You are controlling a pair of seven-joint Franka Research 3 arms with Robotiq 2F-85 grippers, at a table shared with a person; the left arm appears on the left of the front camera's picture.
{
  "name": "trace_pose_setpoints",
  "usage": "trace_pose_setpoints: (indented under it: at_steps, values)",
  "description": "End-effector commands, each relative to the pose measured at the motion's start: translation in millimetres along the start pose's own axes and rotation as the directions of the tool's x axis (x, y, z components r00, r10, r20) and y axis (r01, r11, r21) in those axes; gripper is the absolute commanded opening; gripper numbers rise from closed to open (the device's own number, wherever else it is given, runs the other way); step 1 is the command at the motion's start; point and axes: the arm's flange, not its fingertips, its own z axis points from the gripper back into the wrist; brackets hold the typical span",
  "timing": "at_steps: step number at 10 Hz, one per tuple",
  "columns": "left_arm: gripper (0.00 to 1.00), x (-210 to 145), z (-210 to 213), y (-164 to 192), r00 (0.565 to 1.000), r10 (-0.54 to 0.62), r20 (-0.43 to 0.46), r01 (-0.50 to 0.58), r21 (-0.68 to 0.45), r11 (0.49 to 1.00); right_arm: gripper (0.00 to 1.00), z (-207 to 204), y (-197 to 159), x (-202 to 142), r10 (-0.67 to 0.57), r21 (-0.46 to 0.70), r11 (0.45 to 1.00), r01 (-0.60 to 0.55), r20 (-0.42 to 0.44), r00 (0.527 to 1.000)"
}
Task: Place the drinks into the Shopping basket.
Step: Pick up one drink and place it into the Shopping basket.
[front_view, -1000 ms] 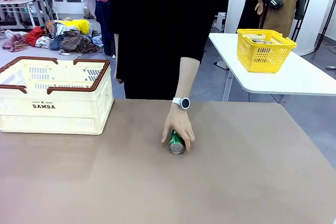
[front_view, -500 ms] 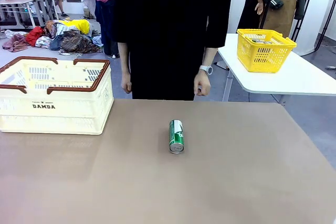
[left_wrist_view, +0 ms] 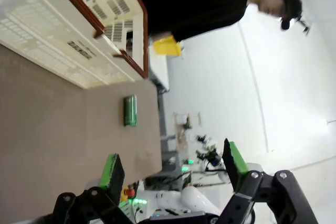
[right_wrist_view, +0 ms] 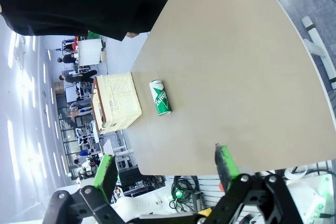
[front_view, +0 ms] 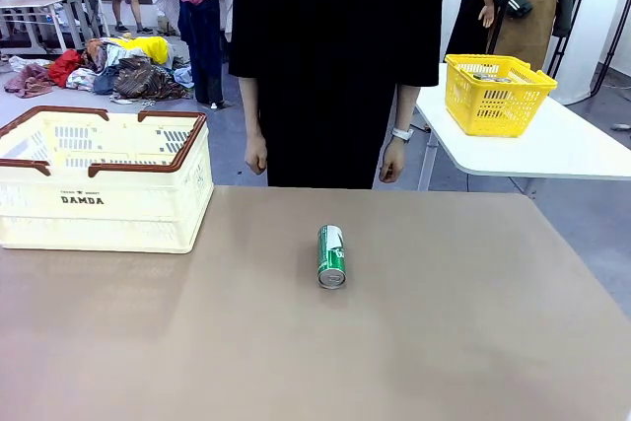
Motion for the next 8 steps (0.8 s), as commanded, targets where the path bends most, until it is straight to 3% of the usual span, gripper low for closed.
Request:
trace_pose_setpoints:
  at_steps: [1,3,4,5,7,8]
  values:
    - [1.0,-23.2,-75.6,-80.0,0.979,-0.057,-0.194,0.082,0.125,0.989,1.0,1.6,1.3,-0.9,0.021,0.01,1.0,-0.021,0.0,1.0]
    - [1.0,-37.6,-185.2,-127.0,0.922,-0.11,-0.371,0.219,0.264,0.939,1.0,1.6,1.3,-0.9,0.021,0.01,1.0,-0.021,0.0,1.0]
    - [1.0,-51.1,-244.2,-145.4,0.898,-0.14,-0.416,0.296,0.339,0.893,1.0,1.6,1.3,-0.9,0.021,0.01,1.0,-0.021,0.0,1.0]
    - [1.0,-71.7,-313.6,-167.3,0.842,-0.166,-0.512,0.388,0.362,0.848,1.0,1.6,1.3,-0.9,0.021,0.01,1.0,-0.021,0.0,1.0]
    - [1.0,-119.5,-406.5,-166.4,0.759,-0.193,-0.622,0.553,0.459,0.695,1.0,1.6,1.3,-0.9,0.021,0.01,1.0,-0.021,0.0,1.0]
    - [1.0,-130.4,-430.9,-158.1,0.74,-0.16,-0.653,0.567,0.478,0.671,1.0,1.6,1.3,-0.9,0.021,0.01,1.0,-0.021,0.0,1.0]
